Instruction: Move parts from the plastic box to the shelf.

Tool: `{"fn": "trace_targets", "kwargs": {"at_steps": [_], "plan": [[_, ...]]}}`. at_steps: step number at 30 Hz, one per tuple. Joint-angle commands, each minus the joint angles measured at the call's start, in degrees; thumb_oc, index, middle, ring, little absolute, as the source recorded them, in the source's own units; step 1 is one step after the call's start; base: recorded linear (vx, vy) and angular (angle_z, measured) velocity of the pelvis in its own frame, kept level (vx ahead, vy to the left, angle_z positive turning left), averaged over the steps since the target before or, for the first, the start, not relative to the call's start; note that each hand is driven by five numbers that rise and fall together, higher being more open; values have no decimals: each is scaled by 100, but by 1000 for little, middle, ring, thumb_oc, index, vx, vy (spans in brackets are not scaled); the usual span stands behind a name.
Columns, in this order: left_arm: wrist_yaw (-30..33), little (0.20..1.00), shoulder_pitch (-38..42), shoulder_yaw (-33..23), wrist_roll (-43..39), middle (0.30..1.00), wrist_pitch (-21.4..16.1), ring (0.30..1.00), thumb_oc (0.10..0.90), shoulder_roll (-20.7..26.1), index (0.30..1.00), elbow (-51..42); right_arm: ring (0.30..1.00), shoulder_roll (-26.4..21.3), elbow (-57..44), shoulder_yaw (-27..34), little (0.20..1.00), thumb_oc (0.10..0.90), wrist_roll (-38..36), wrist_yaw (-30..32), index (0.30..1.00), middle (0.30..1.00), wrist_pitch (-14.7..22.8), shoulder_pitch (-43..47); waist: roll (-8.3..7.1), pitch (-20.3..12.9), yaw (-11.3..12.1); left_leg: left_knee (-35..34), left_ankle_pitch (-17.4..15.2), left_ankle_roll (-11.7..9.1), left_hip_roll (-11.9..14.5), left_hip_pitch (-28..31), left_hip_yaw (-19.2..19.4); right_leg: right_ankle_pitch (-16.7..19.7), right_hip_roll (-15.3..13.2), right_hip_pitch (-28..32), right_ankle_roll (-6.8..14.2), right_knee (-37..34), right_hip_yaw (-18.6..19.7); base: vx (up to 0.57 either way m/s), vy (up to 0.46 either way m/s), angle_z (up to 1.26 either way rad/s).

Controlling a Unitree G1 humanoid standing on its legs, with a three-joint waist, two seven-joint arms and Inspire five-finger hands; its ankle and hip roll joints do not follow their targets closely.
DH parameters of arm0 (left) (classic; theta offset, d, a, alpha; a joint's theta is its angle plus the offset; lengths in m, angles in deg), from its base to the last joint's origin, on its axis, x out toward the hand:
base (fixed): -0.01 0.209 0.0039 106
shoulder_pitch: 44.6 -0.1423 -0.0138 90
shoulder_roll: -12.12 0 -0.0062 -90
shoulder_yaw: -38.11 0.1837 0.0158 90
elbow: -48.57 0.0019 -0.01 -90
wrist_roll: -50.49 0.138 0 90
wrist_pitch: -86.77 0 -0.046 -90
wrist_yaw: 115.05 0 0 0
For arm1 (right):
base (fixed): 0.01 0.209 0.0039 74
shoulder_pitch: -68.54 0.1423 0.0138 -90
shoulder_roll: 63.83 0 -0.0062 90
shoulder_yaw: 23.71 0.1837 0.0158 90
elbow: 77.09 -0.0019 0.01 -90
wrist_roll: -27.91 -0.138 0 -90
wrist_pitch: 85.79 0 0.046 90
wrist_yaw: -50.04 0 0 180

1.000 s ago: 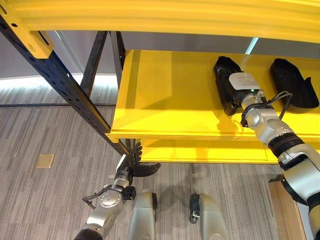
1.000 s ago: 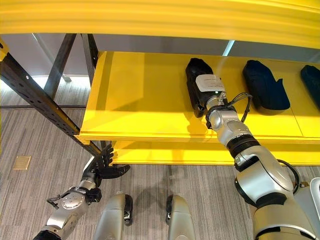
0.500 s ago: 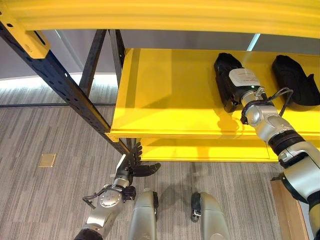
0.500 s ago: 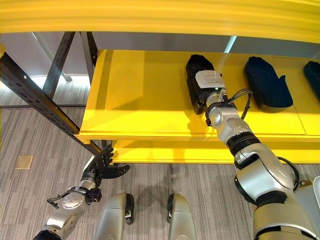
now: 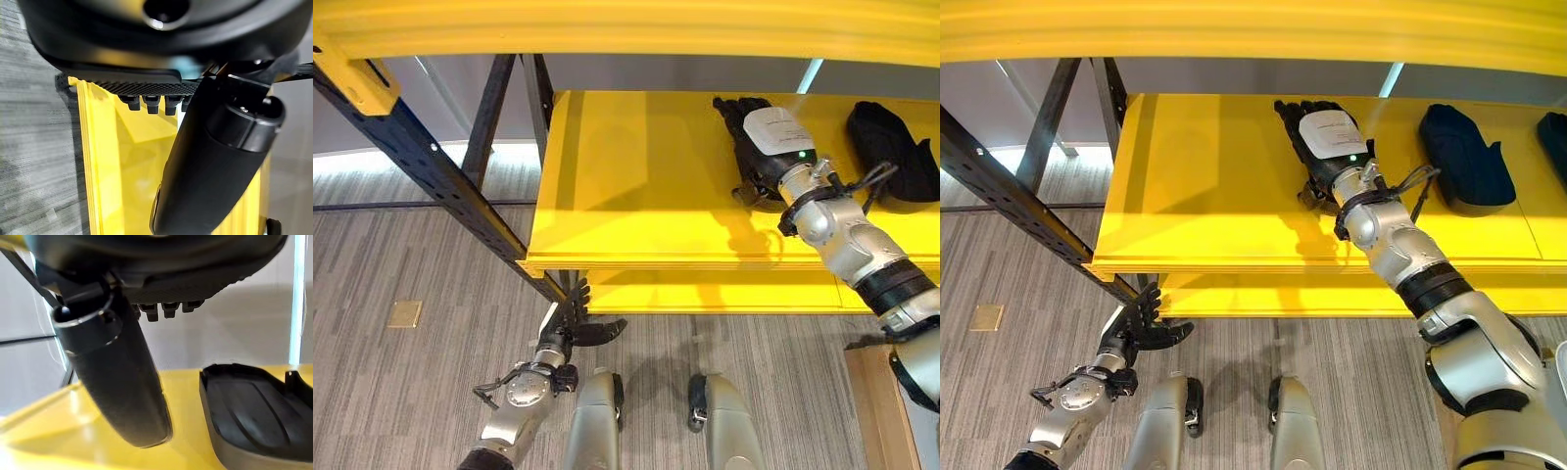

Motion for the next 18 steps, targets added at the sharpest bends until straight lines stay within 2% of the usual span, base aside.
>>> {"fn": "trace_targets", "kwargs": {"at_steps": [1,2,6,13,18], "plan": [[-16,1000,13,-175,184,1000,-543,1000,900,98,1000,-517,1000,-388,-621,808,1000,900,-82,374,1000,1000,149,-55,-3,-348,65,-201,65,-175,283,163,-585,211,-120,94,138,-265,-97,0,0,0],[-15,1000,12,-172,184,1000,-542,1000,900,101,1000,-517,1000,-390,-627,816,1000,900,-81,372,1000,1000,148,-64,-4,-350,68,-200,65,-175,283,162,-585,211,-120,93,138,-265,-97,0,0,0],[5,1000,-113,-303,270,1000,-509,1000,900,41,1000,-559,1000,-520,-1531,1615,1000,900,-216,404,1000,1000,313,-1003,-4,-355,-11,-200,53,-181,295,165,-583,198,-116,92,136,-271,-101,16,-4,1],[61,1000,-337,-643,524,1000,-415,1000,900,-211,1000,-630,1000,-216,-3308,3361,1000,900,-452,289,1000,1000,735,-3531,-62,-366,-235,-202,30,-178,353,130,-546,198,-81,62,144,-301,-102,18,-3,-1],[81,1000,-478,-761,586,1000,-400,1000,900,-295,1000,-659,1000,-35,-3866,3931,1000,900,-498,251,1000,1000,897,-4431,-106,-405,-339,-243,38,-193,388,140,-524,219,-53,66,154,-347,-85,14,1,-6]]}}
